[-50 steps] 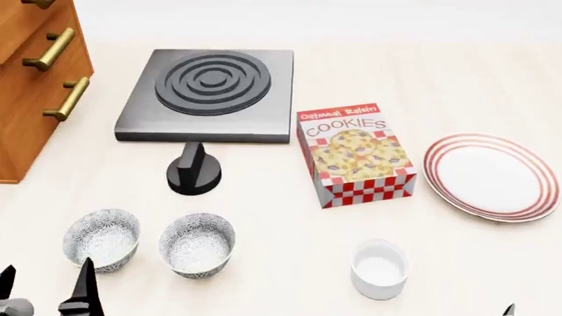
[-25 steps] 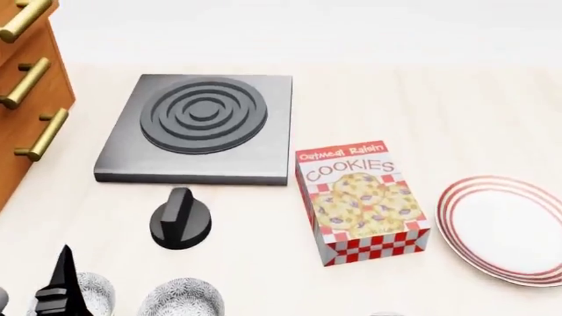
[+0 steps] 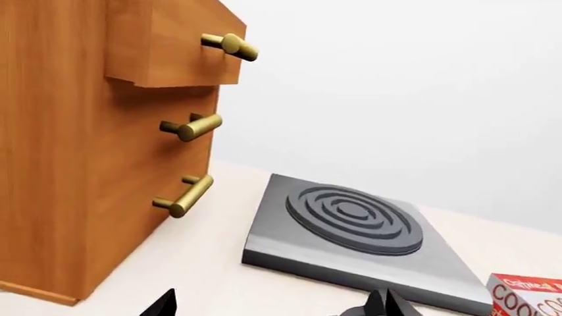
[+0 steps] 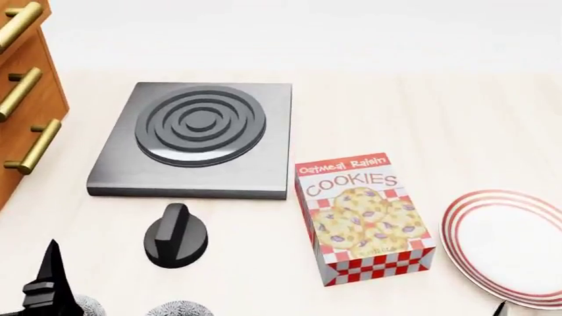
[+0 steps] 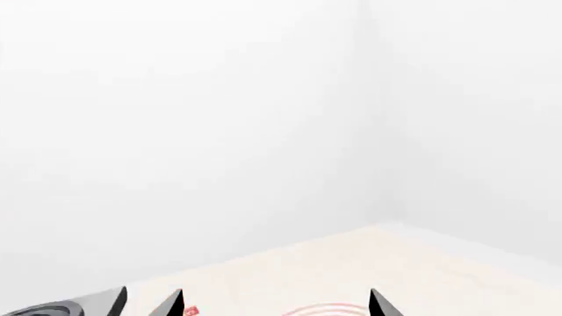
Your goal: Pick the akita bowl from table center and place it on the plate.
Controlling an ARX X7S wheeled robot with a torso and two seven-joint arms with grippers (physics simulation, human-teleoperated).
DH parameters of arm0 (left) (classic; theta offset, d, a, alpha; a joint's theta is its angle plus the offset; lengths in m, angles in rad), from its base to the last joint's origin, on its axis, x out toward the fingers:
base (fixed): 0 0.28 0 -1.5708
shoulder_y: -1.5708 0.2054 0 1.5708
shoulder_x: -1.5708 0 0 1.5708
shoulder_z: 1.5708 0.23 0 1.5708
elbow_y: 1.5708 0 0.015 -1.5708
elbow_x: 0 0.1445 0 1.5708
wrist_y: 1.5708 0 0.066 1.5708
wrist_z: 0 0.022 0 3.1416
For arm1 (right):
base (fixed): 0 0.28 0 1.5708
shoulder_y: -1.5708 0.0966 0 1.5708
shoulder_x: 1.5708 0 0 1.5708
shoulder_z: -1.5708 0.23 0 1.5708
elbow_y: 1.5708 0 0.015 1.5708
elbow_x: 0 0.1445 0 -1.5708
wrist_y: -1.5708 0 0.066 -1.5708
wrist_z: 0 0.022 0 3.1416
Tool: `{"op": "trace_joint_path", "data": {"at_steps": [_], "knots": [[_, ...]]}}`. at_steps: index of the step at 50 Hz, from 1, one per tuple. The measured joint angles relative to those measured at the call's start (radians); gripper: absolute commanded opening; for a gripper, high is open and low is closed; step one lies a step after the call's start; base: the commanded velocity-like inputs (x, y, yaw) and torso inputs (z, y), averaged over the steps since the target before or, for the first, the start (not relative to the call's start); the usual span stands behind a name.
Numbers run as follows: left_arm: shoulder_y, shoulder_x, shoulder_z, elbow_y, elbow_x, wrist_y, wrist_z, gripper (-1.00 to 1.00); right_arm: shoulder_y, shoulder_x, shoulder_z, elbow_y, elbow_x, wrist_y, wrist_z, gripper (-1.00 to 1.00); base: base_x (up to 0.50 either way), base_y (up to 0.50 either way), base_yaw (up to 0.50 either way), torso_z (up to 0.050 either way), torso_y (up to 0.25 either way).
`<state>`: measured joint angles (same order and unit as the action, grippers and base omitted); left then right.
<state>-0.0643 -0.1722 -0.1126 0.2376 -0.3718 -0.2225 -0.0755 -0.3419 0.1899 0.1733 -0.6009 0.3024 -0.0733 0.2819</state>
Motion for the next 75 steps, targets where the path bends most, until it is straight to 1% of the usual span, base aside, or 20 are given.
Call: {"op": "trace_joint_path", "data": {"at_steps": [7, 15, 22, 29, 41, 56, 65, 75], "knots": [[-0.025, -0.015, -0.035, -0.025, -0.014, -0.003, -0.021, 1.0, 0.145, 0.068, -0.161, -0.07, 0.063, 0.281, -0.036, 1.0, 0.0, 0.0, 0.0, 0.0, 0.0], [-0.057, -0.037, -0.091, -0.063, -0.033, 0.0, -0.047, 1.0, 0.341, 0.082, -0.295, -0.066, 0.18, 0.546, -0.089, 1.0, 0.0, 0.0, 0.0, 0.0, 0.0], [-0.075, -0.054, -0.14, -0.088, -0.05, 0.006, -0.067, 1.0, 0.483, 0.067, -0.362, -0.013, 0.291, 0.721, -0.13, 1.0, 0.0, 0.0, 0.0, 0.0, 0.0], [-0.078, -0.063, -0.173, -0.102, -0.063, 0.014, -0.08, 1.0, 0.587, 0.034, -0.381, 0.063, 0.415, 0.867, -0.15, 1.0, 0.0, 0.0, 0.0, 0.0, 0.0], [-0.072, -0.068, -0.198, -0.112, -0.076, 0.028, -0.088, 1.0, 0.681, -0.024, -0.371, 0.188, 0.57, 1.017, -0.14, 1.0, 0.0, 0.0, 0.0, 0.0, 0.0], [-0.075, -0.071, -0.203, -0.122, -0.085, 0.034, -0.094, 1.0, 0.754, -0.047, -0.311, 0.251, 0.765, 1.198, -0.032, 1.0, 0.0, 0.0, 0.0, 0.0, 0.0], [-0.08, -0.071, -0.2, -0.132, -0.087, 0.039, -0.096, 1.0, 0.784, -0.043, -0.291, 0.258, 0.837, 1.263, 0.029, 1.0, 0.0, 0.0, 0.0, 0.0, 0.0], [-0.082, -0.072, -0.195, -0.14, -0.089, 0.043, -0.096, 1.0, 0.8, -0.03, -0.281, 0.256, 0.879, 1.295, 0.073, 1.0, 0.0, 0.0, 0.0, 0.0, 0.0]]}}
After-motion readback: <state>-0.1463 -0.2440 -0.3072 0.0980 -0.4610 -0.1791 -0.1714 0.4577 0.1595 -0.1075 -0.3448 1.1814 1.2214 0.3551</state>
